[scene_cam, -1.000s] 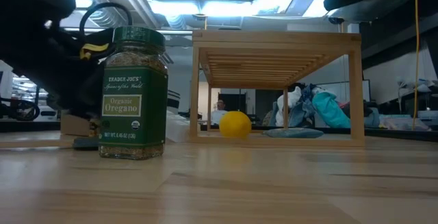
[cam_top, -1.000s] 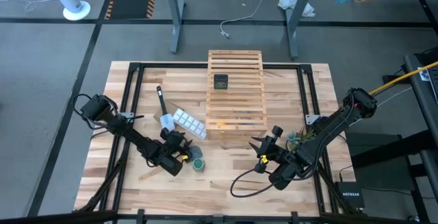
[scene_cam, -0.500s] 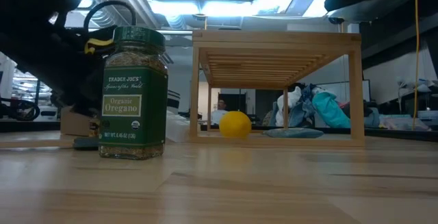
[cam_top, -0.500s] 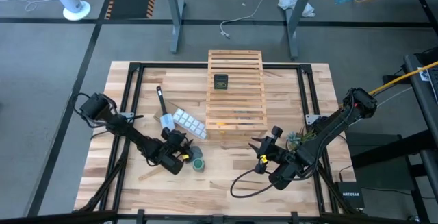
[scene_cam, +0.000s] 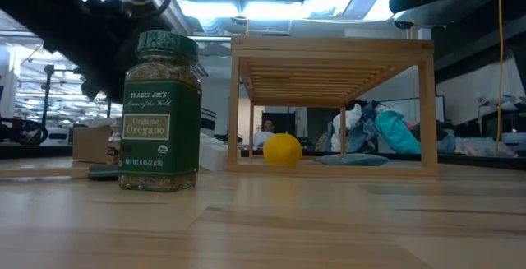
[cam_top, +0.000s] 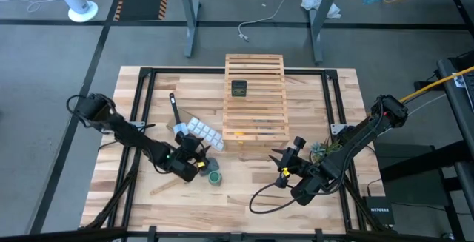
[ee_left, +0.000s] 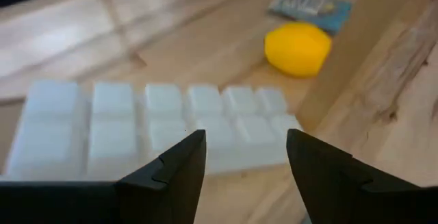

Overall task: Shelf spices
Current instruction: Remove the black seasoning can from the shelf

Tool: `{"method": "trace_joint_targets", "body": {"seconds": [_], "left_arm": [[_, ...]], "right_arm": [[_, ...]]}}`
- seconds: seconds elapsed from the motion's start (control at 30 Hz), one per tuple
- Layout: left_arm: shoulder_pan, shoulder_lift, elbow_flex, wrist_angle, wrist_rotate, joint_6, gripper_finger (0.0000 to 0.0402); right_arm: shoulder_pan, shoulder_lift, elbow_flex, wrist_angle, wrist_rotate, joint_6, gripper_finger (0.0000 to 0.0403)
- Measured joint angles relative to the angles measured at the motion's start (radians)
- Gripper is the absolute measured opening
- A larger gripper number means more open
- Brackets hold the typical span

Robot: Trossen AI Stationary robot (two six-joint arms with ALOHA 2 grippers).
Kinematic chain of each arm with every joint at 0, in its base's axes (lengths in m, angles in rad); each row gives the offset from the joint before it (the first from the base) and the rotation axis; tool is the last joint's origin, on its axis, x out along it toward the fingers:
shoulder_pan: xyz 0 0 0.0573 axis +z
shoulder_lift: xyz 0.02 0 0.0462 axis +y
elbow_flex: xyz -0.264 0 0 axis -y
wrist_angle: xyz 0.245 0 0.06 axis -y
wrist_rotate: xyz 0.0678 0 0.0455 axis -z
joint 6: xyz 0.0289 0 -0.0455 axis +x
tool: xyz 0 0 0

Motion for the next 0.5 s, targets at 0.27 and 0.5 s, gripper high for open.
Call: {"method": "trace_joint_targets", "body": {"seconds": [0.27, 0.5], "left_arm": [[0.075, -0.092, 0.000, 0.195, -0.002, 0.327, 0.0196], [0.114, -0.195, 0.001, 0.422, -0.001, 0.717, 0.0196]], "right_arm": [[-0.007, 0.000, 0.000, -0.001, 0.079, -0.076, 0.0104], [-0.016, 0.000, 0.000, -0.003, 0.075, -0.082, 0.0104]]}}
